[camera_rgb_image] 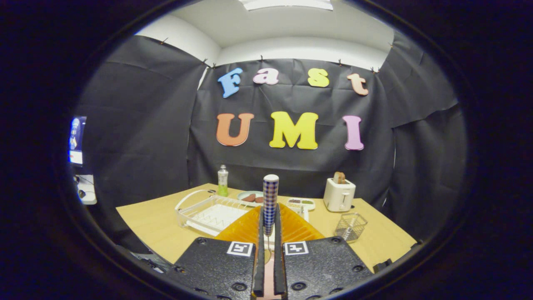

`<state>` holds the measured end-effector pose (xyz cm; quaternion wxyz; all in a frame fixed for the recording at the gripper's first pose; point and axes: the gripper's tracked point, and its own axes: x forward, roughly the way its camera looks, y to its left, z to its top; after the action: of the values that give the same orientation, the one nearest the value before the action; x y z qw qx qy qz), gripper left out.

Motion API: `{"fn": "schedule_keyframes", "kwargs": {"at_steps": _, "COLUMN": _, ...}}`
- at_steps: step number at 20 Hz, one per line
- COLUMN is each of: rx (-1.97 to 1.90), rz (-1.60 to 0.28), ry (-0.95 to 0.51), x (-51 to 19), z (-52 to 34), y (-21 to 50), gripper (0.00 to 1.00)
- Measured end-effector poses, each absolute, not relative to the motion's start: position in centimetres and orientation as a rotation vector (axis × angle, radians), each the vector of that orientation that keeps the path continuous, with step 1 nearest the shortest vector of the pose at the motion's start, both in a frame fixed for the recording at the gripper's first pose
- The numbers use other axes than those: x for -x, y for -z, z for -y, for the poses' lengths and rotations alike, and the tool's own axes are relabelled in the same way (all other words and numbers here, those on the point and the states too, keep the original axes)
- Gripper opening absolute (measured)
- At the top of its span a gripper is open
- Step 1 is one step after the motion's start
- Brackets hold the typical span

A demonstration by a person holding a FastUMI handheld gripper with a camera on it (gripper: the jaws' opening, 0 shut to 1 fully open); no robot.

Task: Take the plate from the dish rack, then take the spoon from the basket and place it into the plate.

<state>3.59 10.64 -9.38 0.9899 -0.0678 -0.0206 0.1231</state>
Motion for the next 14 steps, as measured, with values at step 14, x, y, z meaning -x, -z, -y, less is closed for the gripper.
{"fn": "schedule_keyframes", "kwargs": {"at_steps": 14, "rx": 0.009, "rz": -0.084, "ry": -0.283, "x": -4.6, "z": -14.3, "y": 17.9, "gripper": 0.16}}
